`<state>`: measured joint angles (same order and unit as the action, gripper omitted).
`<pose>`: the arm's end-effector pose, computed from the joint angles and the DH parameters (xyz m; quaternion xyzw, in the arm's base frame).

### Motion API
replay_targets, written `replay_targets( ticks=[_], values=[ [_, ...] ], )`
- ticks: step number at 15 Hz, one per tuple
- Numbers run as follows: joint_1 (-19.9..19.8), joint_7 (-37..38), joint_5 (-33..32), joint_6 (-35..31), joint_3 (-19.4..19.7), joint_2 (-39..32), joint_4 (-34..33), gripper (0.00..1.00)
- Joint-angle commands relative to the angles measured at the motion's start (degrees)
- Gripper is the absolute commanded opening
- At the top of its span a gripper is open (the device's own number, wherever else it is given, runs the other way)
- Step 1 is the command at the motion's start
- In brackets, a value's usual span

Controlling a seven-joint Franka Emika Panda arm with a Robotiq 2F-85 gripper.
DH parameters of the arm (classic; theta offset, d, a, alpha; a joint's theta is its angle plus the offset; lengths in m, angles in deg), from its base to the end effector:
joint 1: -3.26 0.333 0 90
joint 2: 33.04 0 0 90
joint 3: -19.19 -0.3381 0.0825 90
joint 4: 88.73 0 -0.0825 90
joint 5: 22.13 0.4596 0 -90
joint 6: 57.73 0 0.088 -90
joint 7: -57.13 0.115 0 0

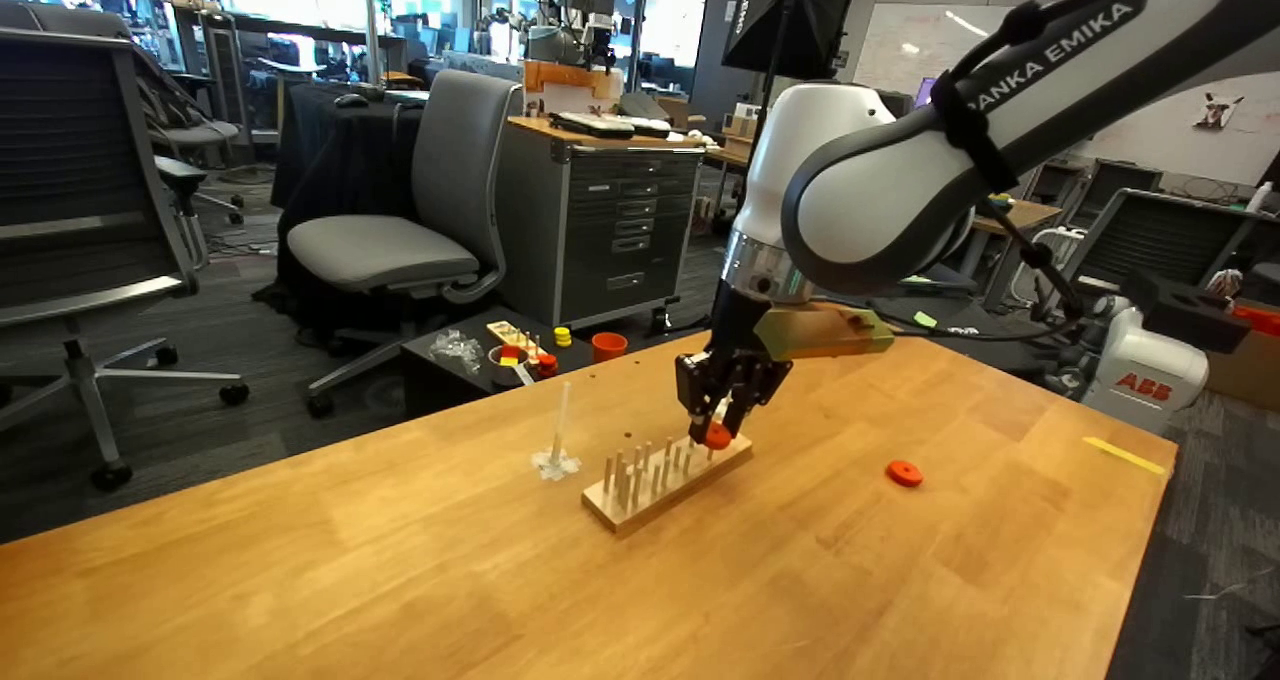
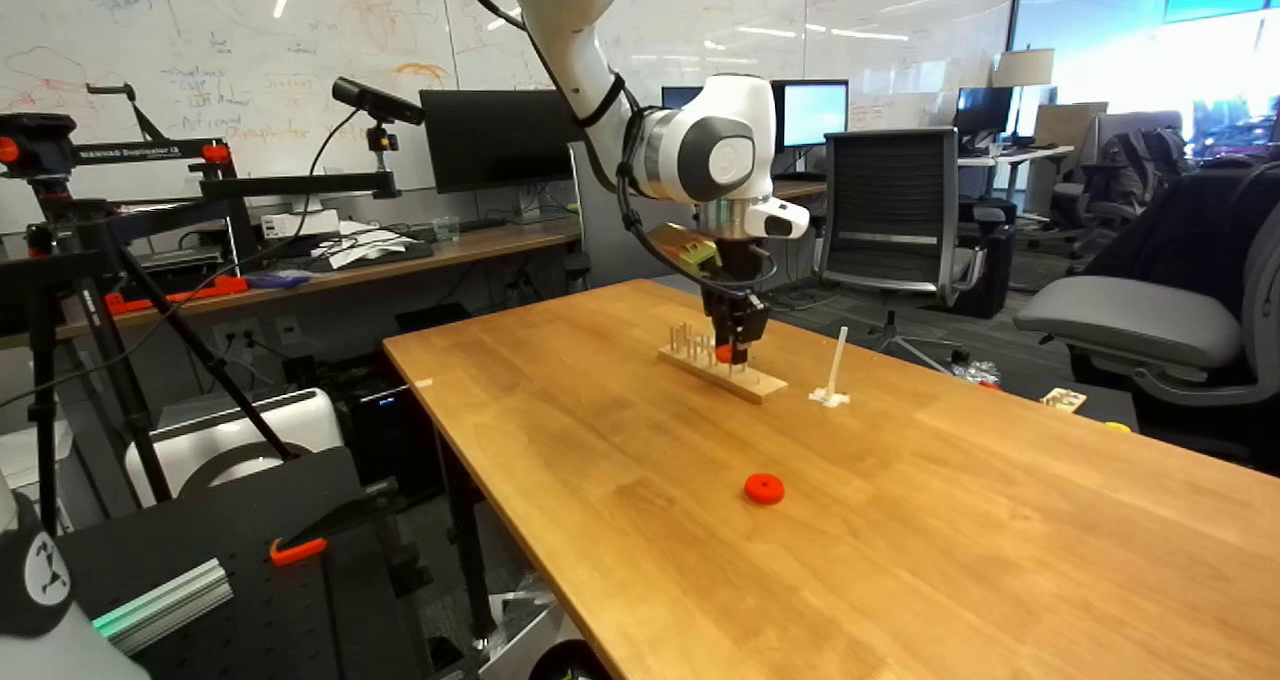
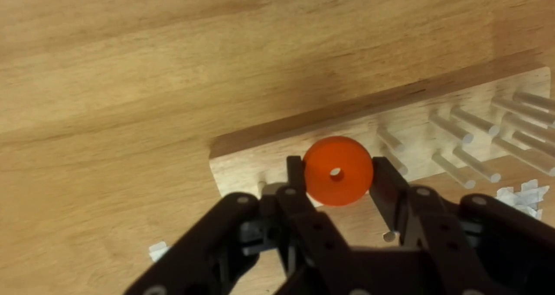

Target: Put the left orange object on the wooden board

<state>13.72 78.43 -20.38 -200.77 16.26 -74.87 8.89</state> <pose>0.7240 0.1696 0.1257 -0.9953 0.0878 -0.0223 0.0346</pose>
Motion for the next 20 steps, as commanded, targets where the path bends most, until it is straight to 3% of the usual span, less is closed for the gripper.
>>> replay_targets(
  ticks=[1,20],
  values=[
    [-0.25,-1.43,1.92,1.78,-0.08,-1.04,-2.3,0.18],
    [-1.1,-1.61,3.97,2.98,-0.35,-2.07,-2.9,0.18]
  ],
)
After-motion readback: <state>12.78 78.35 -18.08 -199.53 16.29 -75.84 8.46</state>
